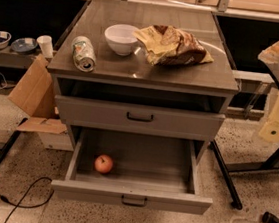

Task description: Pick apple from middle drawer and place on counter

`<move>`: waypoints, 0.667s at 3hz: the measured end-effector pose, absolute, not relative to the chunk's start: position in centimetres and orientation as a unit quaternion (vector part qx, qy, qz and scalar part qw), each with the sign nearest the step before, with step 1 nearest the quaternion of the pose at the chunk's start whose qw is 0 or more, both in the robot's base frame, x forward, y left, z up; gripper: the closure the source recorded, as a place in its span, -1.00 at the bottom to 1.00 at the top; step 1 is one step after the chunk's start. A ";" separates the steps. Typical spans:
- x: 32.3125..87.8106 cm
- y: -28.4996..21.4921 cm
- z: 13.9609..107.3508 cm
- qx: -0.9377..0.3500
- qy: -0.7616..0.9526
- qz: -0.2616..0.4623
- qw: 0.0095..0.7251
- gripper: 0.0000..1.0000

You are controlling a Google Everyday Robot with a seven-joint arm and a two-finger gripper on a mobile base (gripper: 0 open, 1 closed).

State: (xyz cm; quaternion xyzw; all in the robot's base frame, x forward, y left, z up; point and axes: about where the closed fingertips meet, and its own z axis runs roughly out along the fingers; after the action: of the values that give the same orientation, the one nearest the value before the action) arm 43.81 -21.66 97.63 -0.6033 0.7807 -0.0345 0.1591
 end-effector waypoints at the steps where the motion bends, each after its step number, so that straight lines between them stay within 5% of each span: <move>1: 43.8 -21.7 97.6 -0.603 0.781 -0.035 0.159 -1.00; 2: 43.8 -19.7 96.6 -0.621 0.766 -0.023 0.164 -1.00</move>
Offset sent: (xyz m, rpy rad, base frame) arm 0.0003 0.0515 -0.0344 0.0490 0.0287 0.1334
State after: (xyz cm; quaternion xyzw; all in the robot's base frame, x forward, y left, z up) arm 43.84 -19.72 96.57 -0.6205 0.7664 -0.0230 0.1643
